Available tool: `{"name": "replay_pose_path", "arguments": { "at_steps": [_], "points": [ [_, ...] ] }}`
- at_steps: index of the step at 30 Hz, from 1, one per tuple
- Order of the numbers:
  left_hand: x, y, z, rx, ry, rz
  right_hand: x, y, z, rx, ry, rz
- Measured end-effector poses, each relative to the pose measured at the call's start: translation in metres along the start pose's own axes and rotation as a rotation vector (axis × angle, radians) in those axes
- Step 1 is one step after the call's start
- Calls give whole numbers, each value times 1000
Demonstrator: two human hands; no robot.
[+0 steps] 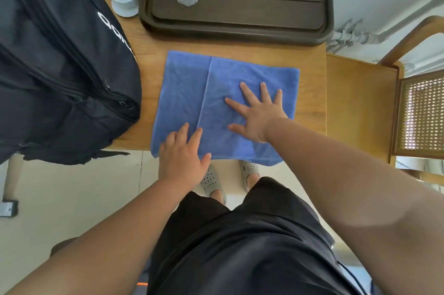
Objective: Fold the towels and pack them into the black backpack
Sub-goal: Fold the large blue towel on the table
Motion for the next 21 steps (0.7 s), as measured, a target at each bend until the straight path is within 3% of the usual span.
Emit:
{"name": "replay_pose_path", "arguments": {
  "at_steps": [8,12,16,21],
  "points": [
    [9,25,37,-11,-64,127,-4,18,-42,-308,-86,70],
    [17,29,65,-91,-46,209,3,25,-56,-229,-84,199],
    [22,20,83,-261,-33,238,2,48,-49,-40,149,122],
    [35,7,100,-348,-53,258,-2,73,-32,8,94,70]
  ]
}}
Point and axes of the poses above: each hand's wrist, its own z-axis towards the middle knuckle, its own x-axis out of the back of the hand, y = z × x, the point moved 1 cm from there along z, towards the middle knuckle, and after that the axes turned 13 degrees about z, right-handed, at the moved point
